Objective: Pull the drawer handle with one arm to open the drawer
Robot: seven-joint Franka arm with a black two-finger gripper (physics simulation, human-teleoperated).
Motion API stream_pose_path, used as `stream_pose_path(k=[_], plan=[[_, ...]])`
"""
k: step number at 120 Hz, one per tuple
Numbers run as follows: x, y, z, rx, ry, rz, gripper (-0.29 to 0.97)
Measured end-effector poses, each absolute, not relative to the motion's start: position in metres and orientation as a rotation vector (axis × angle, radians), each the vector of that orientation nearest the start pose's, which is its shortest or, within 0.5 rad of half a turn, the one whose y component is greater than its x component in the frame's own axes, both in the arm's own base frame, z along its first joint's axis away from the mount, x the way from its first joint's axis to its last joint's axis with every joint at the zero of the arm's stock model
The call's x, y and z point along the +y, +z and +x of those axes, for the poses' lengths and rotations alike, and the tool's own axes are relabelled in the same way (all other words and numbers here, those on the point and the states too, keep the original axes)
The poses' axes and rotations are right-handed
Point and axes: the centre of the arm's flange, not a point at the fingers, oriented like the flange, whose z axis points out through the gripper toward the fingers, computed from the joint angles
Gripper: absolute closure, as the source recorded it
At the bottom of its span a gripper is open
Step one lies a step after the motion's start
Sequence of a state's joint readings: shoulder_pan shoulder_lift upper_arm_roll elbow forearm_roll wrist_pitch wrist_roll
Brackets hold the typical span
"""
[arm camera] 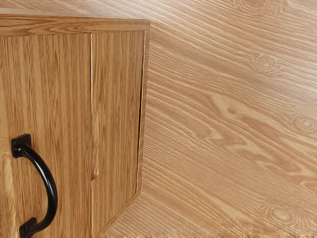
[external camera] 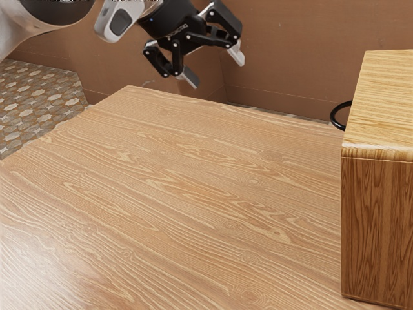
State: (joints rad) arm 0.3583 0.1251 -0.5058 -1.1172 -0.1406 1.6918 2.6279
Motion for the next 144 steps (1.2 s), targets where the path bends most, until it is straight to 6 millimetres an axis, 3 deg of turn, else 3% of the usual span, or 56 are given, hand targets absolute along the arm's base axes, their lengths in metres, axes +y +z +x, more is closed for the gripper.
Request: stream_pose_path(k=[26,45,68,131,144], plan=[[-0.078,0.794,0.576,2.650,-0.472,-0.351,0.00],[-0.101,0.806,0.569,2.627,-0.486,-0.256,0.00],[-0.093,0.808,0.571,2.612,-0.487,-0.281,0.00],[-0.104,0.811,0.571,2.598,-0.506,-0.267,0.00],[-0.116,0.813,0.567,2.599,-0.513,-0.238,0.00]])
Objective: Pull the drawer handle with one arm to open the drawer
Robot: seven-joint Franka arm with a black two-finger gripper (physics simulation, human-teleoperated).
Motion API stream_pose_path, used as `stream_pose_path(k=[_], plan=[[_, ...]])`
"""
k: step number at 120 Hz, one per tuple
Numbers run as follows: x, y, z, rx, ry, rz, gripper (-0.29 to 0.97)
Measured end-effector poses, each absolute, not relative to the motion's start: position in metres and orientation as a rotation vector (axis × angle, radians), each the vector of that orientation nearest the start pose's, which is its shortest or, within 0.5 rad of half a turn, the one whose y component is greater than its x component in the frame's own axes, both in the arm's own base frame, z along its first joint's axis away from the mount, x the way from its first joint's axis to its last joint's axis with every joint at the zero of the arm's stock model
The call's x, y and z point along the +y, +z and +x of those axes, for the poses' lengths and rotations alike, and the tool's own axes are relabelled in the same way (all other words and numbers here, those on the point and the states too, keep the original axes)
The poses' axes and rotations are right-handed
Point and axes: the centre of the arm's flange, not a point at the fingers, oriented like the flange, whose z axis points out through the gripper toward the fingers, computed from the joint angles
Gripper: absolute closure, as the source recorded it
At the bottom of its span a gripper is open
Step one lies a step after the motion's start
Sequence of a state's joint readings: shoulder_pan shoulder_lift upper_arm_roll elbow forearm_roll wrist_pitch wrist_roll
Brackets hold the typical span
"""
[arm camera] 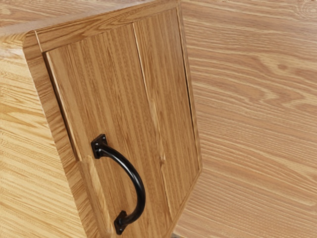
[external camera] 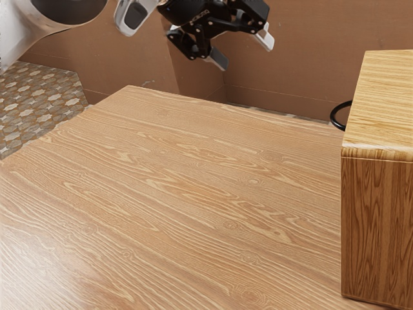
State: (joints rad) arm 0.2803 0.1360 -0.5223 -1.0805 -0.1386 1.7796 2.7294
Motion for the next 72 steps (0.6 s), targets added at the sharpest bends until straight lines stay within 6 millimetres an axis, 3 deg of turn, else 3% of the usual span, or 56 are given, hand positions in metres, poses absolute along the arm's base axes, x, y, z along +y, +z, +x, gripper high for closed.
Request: stream_pose_path(k=[22,45,72], plan=[[-0.120,0.811,0.568,2.603,-0.516,-0.231,0.00],[-0.108,0.797,0.585,2.612,-0.522,-0.262,0.00],[-0.111,0.788,0.597,2.594,-0.550,-0.258,0.00]])
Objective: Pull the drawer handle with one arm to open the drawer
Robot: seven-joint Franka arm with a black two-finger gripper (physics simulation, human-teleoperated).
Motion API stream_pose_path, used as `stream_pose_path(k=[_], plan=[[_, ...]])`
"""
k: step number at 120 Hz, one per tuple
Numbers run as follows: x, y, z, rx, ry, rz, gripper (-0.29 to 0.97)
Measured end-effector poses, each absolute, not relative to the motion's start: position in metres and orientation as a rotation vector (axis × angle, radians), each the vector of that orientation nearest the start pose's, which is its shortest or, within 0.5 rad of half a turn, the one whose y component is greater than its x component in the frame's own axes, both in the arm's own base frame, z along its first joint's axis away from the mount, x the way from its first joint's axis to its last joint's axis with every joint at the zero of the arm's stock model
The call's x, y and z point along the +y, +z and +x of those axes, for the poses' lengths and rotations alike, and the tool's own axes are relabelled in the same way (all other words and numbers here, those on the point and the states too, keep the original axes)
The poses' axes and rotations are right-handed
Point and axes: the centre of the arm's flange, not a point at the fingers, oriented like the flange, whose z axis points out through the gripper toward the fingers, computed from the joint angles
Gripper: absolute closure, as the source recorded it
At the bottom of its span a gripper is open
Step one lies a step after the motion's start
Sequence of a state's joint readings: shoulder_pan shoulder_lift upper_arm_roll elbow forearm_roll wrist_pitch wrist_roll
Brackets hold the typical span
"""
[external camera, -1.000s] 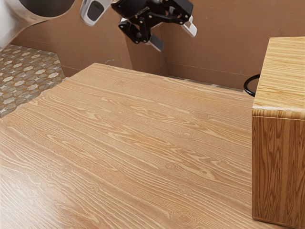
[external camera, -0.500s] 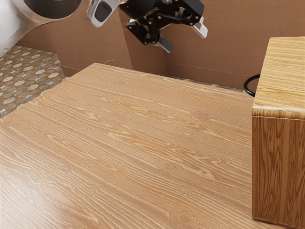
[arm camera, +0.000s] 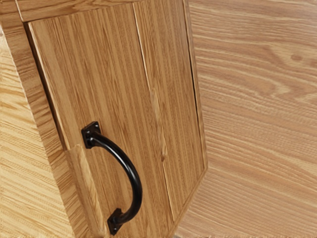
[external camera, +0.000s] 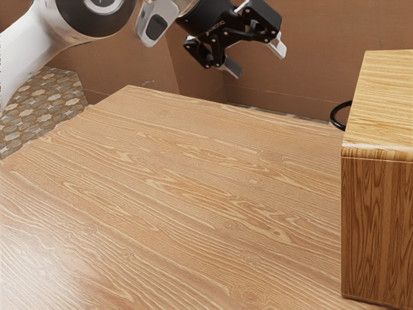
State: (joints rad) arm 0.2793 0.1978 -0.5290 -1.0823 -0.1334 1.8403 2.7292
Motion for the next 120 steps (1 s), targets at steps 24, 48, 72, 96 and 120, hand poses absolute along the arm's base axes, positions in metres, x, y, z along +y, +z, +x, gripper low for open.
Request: stream_pose_path(k=[24,48,72,96,120], plan=[[-0.119,0.786,0.597,2.596,-0.556,-0.243,0.00],[-0.123,0.777,0.597,2.636,-0.550,-0.237,0.00],[-0.120,0.757,0.612,2.672,-0.524,-0.244,0.00],[-0.129,0.753,0.616,2.664,-0.532,-0.227,0.00],[-0.125,0.739,0.631,2.664,-0.547,-0.242,0.00]])
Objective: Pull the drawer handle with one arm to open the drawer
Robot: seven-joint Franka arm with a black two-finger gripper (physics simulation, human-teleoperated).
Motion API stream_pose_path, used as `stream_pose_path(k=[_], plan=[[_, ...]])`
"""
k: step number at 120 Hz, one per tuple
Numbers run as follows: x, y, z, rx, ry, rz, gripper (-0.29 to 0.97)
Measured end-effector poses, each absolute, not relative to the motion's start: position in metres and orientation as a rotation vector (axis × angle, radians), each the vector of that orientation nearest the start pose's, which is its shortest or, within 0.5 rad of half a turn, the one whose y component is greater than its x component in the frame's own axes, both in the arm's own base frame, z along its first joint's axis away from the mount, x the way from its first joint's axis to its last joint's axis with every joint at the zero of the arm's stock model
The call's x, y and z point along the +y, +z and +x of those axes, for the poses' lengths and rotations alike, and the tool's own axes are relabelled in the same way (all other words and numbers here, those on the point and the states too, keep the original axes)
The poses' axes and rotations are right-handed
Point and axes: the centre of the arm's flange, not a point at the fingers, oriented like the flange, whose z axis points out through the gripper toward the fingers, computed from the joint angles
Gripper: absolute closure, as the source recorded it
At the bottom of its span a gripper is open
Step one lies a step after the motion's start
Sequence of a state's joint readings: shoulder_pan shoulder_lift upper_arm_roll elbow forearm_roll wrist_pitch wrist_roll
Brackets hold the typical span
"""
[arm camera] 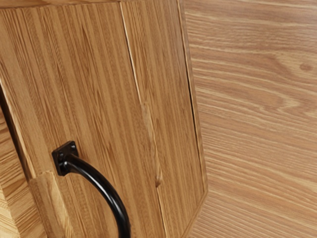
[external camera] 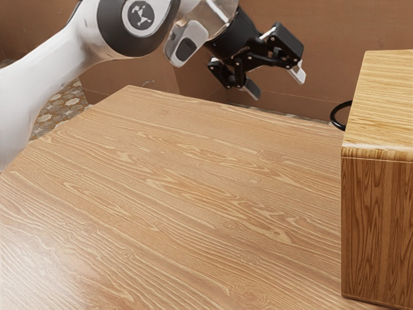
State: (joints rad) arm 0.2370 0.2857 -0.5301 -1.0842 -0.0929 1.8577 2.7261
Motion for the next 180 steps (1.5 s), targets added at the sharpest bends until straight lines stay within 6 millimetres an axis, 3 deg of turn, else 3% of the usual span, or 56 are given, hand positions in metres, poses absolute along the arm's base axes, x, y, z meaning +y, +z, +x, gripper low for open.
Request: stream_pose_path(k=[86,123,180], plan=[[-0.149,0.712,0.649,2.658,-0.469,-0.193,0.00],[-0.142,0.689,0.667,2.666,-0.479,-0.217,0.00],[-0.148,0.682,0.676,2.635,-0.524,-0.216,0.00]])
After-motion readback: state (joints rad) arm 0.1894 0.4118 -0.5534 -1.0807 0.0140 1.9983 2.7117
